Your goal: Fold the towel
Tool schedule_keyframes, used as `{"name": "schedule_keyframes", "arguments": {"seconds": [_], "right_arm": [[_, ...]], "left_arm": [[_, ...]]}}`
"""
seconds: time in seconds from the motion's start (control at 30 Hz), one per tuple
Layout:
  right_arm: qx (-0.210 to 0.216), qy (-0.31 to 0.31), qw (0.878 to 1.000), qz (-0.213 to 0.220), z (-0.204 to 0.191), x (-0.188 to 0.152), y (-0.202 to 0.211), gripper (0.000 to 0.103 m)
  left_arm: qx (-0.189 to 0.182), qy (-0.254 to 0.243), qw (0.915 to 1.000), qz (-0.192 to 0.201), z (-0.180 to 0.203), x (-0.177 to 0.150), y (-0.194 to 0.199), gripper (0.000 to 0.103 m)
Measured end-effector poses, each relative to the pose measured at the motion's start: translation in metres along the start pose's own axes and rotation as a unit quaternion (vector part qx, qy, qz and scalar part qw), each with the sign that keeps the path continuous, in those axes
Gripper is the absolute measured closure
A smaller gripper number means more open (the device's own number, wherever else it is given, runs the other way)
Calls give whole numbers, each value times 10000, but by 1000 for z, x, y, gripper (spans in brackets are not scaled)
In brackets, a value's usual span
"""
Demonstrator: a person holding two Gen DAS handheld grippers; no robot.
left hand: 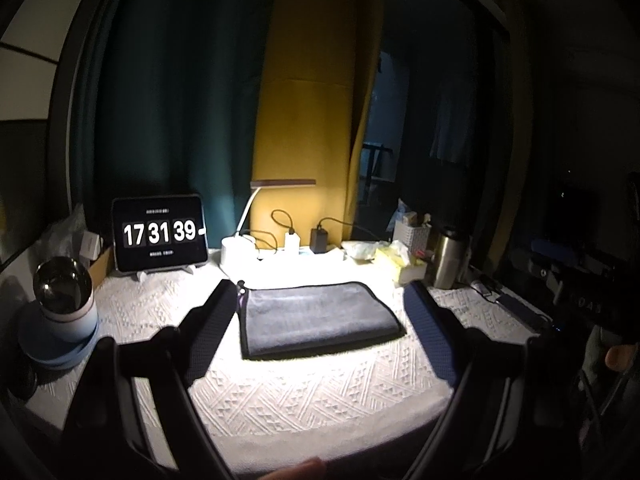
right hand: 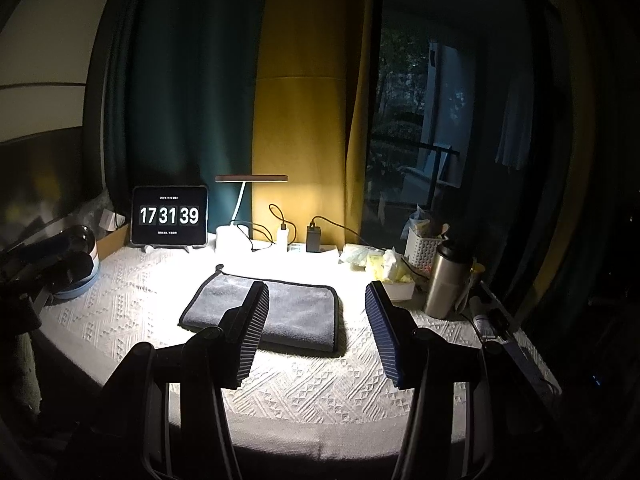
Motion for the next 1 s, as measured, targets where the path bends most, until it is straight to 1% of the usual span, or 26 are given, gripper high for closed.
{"name": "schedule_keyframes", "arguments": {"seconds": [0.33,0.67,1.0], "right_arm": [[15,5,10000,2,-1,1,1,50],[46,-2,10000,-15,-3,3,-1,50],[53,-9,10000,-6,-4,3,-1,50]], "left_arm": [[117,-24,9999,37,0,-1,1,17],[126,-79,9998,163,0,-1,5,17],[118,-81,9998,149,0,-1,3,17]]}}
Point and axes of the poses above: each gripper's, at about its wrist camera, not at the fingertips, and y roughly against the way its jaws point, z to its right, x to its top, the point moved 2 cm from there along -y, roughly the way its jaws point, and after that the axes turned 14 degrees about x, right-handed, at the moved point
